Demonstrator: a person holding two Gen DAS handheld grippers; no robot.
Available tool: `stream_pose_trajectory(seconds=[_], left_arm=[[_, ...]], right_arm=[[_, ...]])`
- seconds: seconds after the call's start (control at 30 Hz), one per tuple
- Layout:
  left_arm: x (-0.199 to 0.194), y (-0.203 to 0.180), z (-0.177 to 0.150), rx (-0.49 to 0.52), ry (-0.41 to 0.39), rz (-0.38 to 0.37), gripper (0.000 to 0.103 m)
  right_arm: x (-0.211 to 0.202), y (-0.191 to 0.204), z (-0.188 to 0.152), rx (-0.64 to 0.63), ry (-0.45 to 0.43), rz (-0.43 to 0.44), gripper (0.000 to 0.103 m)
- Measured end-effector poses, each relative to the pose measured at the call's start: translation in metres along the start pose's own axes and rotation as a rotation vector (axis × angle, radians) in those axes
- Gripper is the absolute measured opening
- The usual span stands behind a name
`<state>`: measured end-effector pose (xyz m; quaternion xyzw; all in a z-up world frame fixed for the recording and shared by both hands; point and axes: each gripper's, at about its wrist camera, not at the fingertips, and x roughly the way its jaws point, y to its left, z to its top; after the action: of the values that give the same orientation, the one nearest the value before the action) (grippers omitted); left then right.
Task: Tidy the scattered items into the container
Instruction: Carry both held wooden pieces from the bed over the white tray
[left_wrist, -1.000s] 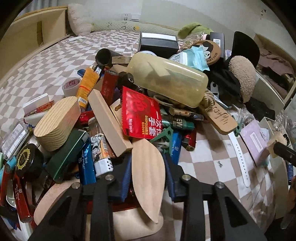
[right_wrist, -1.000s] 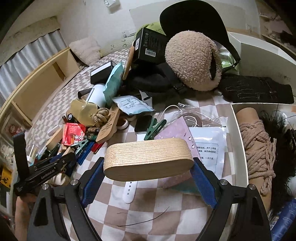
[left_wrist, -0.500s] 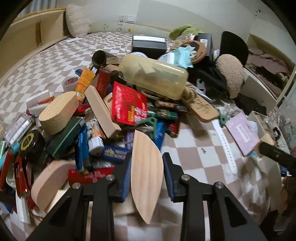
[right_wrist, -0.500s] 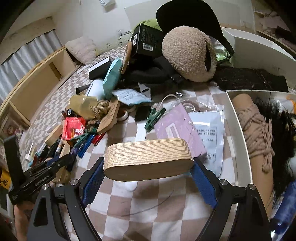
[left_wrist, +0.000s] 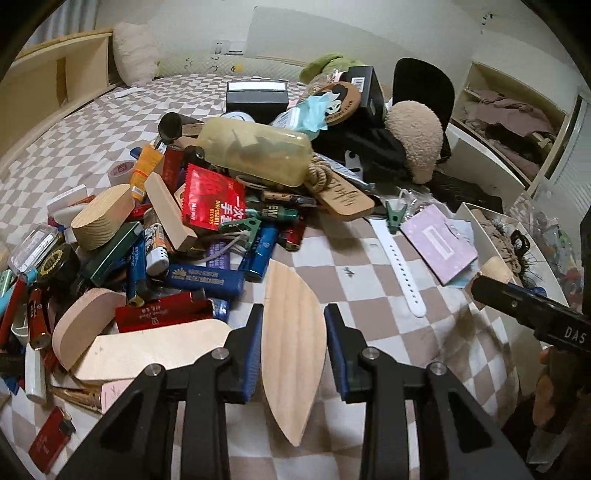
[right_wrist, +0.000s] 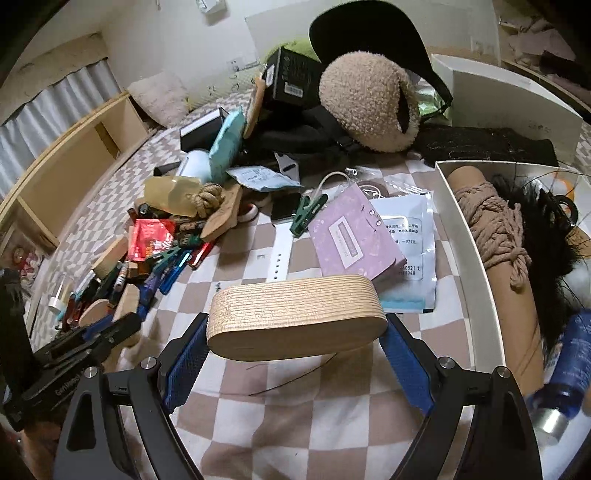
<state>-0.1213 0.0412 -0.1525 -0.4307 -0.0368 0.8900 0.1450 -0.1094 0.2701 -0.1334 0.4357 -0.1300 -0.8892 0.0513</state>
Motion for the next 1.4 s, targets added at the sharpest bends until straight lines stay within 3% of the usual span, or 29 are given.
stream_pose_trajectory(seconds=[0.2,0.4,0.87,1.17,1.4], left_arm=[[-0.02,-0.018,0.015,0.032,-0.052,-0.009,0.032],[-0.037,-0.046,0.029,0.051,-0.101,-0.069,0.032],[-0.051,-0.178,0.062,0.206,-0.155,-0.262,0.032],[-0.049,-0.259,0.066,0.328,-0.153,-0.358,0.032],[-0.03,-0.304,0.049,0.416,-0.089,-0.439,0.032]], right_arm=[[-0.028,0.007,0.009,-0.012,-0.061,0.026,0.09],[-0.067,-0.01,0.02,-0.01,-0.121,0.007,0.09],[-0.155,-0.099,0.049,0.027,-0.205,-0.131,0.09],[-0.193,-0.149,0.058,0.059,-0.22,-0.187,0.09],[-0.195,-0.189,0.054,0.116,-0.198,-0.219,0.09]])
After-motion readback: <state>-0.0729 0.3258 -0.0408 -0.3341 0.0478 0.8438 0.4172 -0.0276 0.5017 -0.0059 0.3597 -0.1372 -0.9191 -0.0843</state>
